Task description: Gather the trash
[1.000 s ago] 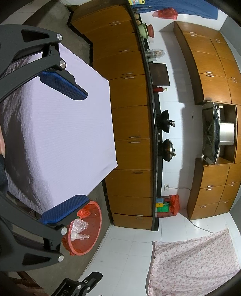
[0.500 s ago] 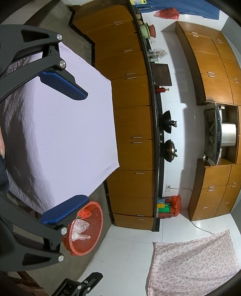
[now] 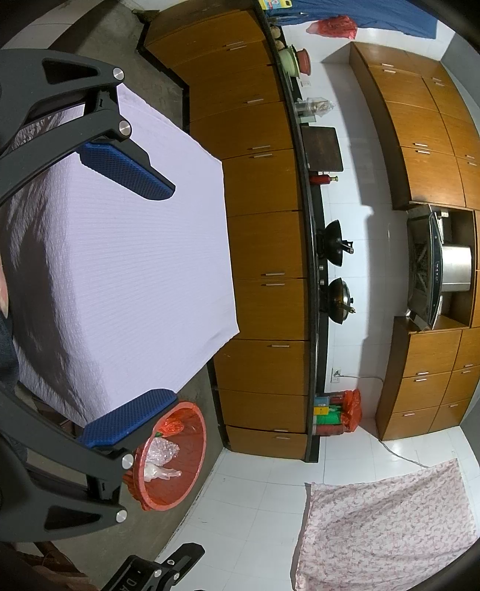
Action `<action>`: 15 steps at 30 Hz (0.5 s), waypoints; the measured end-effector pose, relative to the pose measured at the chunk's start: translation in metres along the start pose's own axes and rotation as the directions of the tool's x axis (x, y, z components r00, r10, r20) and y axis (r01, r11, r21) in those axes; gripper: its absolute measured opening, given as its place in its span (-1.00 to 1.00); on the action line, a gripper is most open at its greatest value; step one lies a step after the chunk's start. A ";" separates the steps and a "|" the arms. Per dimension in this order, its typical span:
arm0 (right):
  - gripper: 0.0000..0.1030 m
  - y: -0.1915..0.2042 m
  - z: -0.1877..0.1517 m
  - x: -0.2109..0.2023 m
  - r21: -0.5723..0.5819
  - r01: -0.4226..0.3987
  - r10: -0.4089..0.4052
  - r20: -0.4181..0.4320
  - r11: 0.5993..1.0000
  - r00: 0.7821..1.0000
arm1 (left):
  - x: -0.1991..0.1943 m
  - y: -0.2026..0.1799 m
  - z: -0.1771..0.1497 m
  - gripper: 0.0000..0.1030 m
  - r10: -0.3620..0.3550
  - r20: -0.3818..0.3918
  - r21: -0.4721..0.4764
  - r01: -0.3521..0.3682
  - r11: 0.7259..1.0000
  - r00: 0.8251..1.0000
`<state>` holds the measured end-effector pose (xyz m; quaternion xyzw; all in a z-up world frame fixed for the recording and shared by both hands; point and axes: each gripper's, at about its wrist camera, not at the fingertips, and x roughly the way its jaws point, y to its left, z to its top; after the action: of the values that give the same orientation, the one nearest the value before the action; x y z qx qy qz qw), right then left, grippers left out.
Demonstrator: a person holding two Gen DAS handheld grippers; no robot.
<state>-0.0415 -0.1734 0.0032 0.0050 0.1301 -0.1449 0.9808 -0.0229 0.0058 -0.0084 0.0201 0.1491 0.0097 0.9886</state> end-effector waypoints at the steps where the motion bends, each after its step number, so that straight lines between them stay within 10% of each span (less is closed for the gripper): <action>1: 0.92 0.000 0.000 0.000 0.000 0.000 0.000 0.000 1.000 1.000 | -0.001 -0.001 0.000 0.97 0.000 0.000 0.000 0.000 1.000 1.000; 15: 0.92 -0.001 0.001 0.000 0.000 -0.001 0.001 -0.001 1.000 1.000 | -0.001 0.000 0.000 0.97 -0.001 -0.001 0.000 0.001 1.000 1.000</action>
<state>-0.0416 -0.1739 0.0042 0.0049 0.1306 -0.1446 0.9808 -0.0234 0.0053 -0.0079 0.0199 0.1498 0.0094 0.9885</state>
